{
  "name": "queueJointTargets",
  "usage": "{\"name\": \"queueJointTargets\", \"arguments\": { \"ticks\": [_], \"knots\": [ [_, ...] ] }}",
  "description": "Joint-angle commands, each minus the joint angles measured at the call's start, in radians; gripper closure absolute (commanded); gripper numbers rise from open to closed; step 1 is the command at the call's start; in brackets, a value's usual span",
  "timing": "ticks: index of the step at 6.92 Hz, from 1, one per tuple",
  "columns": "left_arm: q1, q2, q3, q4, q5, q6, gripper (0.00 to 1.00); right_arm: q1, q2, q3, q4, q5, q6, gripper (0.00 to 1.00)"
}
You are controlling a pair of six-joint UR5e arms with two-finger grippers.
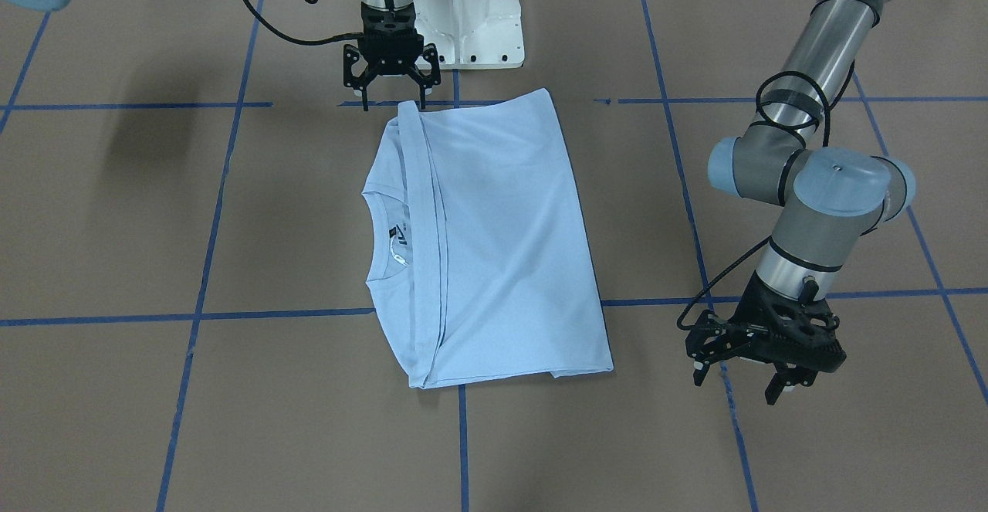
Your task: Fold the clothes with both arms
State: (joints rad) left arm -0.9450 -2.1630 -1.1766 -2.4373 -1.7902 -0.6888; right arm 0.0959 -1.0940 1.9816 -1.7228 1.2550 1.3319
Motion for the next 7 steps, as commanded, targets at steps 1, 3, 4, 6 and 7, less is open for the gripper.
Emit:
{"name": "queueJointTargets", "arguments": {
  "ticks": [1, 3, 4, 6, 7],
  "knots": [
    [0.000, 0.000, 0.000, 0.000, 0.000, 0.000, 0.00, -0.012, 0.000, -0.033, 0.034, -0.002, -0.106, 0.24],
    [0.000, 0.000, -0.001, 0.000, 0.000, 0.000, 0.00, -0.022, 0.002, -0.029, 0.035, 0.000, -0.114, 0.24],
    [0.000, 0.002, 0.000, 0.000, 0.000, 0.000, 0.00, -0.028, 0.002, -0.029, 0.035, 0.000, -0.115, 0.24],
    [0.002, 0.005, -0.006, -0.002, -0.002, 0.000, 0.00, -0.031, 0.002, -0.029, 0.037, -0.002, -0.114, 0.45],
    [0.002, 0.006, -0.012, 0.000, 0.000, 0.000, 0.00, -0.033, 0.002, -0.027, 0.037, -0.002, -0.114, 0.58]
  ]
}}
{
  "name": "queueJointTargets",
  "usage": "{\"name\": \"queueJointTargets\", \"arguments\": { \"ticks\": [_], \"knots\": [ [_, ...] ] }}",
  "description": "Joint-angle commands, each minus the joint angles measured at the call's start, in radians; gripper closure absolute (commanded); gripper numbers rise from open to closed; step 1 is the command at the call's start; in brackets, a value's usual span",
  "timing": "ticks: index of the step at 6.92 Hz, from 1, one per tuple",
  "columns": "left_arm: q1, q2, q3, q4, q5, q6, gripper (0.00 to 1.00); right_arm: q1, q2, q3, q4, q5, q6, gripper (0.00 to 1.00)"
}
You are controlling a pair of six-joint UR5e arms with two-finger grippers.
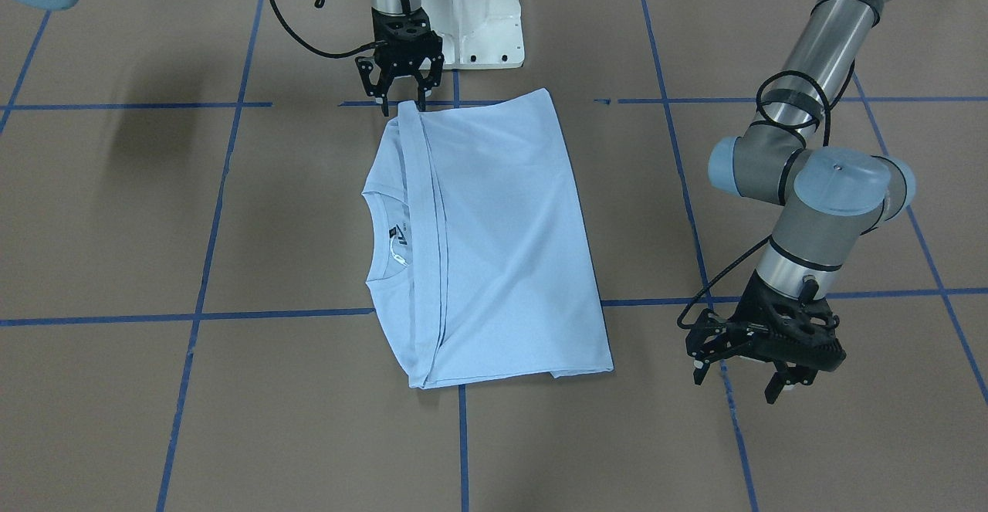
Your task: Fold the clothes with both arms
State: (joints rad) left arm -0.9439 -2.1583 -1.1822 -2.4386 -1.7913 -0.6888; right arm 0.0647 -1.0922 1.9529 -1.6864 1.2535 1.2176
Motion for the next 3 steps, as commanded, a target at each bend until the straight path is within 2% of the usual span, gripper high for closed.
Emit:
{"name": "queueJointTargets", "arguments": {
  "ticks": [1, 2, 3],
  "knots": [
    [0.000, 0.005, -0.007, 0.001, 0.001, 0.000, 0.00, -0.003, 0.002, 0.003, 0.001, 0.000, 0.000, 0.67],
    [0.000, 0.009, -0.013, 0.001, 0.001, 0.000, 0.00, -0.005, 0.005, 0.003, 0.001, 0.000, 0.000, 0.68],
    [0.000, 0.009, -0.013, 0.001, 0.001, 0.000, 0.00, -0.005, 0.008, 0.001, 0.001, 0.000, 0.000, 0.73]
  ]
}}
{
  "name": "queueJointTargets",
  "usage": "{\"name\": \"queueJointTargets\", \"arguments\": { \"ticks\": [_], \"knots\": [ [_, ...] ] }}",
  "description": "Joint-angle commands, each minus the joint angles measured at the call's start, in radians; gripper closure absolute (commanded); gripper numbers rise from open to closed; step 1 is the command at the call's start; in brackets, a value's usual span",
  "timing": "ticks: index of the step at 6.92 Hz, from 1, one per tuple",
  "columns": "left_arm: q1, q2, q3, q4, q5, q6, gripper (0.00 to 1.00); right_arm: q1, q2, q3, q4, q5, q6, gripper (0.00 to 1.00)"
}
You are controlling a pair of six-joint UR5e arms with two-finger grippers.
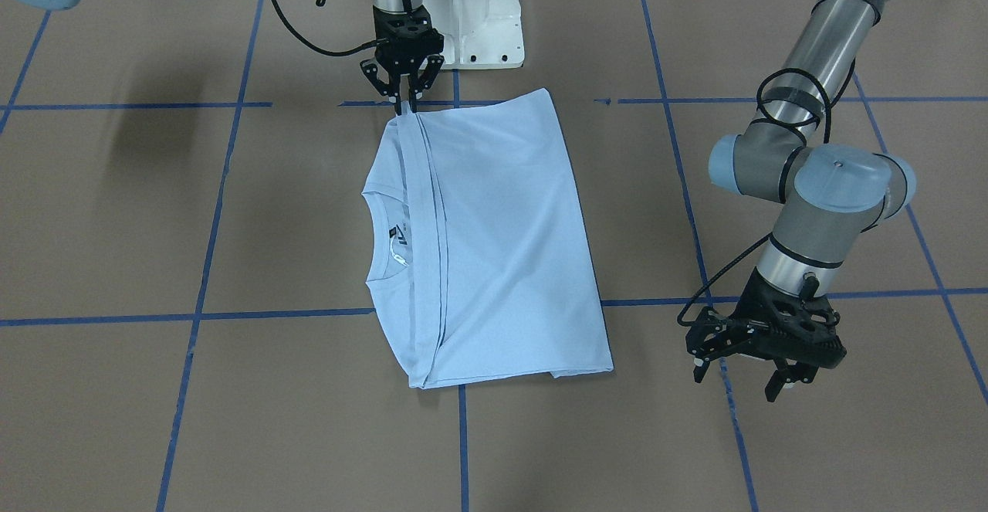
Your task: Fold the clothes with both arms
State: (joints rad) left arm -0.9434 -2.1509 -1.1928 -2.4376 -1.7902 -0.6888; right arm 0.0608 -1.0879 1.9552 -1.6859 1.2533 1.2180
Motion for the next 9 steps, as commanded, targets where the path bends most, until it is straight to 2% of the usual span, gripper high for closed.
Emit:
{"name": "queueJointTargets", "arguments": {
  "ticks": [1, 2, 7, 9],
  "knots": [
    [0.000, 0.002, -0.002, 0.000, 0.000, 0.000, 0.00, -0.001, 0.005, 0.002, 0.000, 0.000, 0.002, 0.80],
    [0.000, 0.002, -0.002, -0.001, 0.000, 0.000, 0.00, -0.001, 0.006, 0.002, 0.002, -0.002, 0.011, 1.00],
    [0.000, 0.002, -0.004, -0.001, 0.000, 0.000, 0.00, 0.010, 0.000, 0.025, 0.037, 0.000, 0.018, 1.00],
    [0.000, 0.002, -0.004, 0.000, 0.000, 0.000, 0.00, 0.014, -0.088, 0.069, 0.037, 0.005, 0.072, 1.00]
  ]
}}
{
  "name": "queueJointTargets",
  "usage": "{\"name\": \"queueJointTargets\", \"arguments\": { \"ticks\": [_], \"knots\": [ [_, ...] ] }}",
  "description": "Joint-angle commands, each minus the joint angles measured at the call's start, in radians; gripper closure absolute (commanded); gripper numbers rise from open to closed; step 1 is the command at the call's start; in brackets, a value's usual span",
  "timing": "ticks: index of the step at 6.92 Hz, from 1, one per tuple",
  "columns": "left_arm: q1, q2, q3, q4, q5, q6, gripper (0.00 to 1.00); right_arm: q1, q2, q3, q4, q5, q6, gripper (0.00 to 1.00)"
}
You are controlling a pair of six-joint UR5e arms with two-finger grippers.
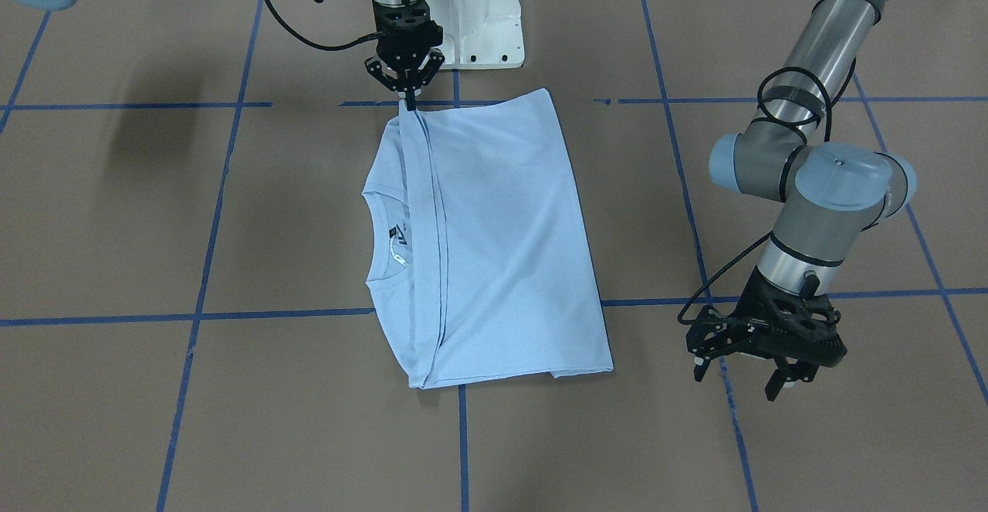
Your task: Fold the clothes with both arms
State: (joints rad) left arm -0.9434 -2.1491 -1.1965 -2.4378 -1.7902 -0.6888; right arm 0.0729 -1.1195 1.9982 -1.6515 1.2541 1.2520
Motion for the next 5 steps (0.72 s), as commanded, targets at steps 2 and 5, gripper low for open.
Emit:
{"name": "queueJointTargets", "arguments": {
  "ticks": [2, 5],
  "knots": [
    [0.000, 0.000, 0.000, 0.000, 0.000, 0.000, 0.00, -0.014, -0.162, 0.083, 0.002, 0.001, 0.219, 1.00],
    [0.000, 0.000, 0.000, 0.000, 0.000, 0.000, 0.00, -0.092, -0.171, 0.070, 0.004, -0.047, 0.433, 0.83]
  ]
}}
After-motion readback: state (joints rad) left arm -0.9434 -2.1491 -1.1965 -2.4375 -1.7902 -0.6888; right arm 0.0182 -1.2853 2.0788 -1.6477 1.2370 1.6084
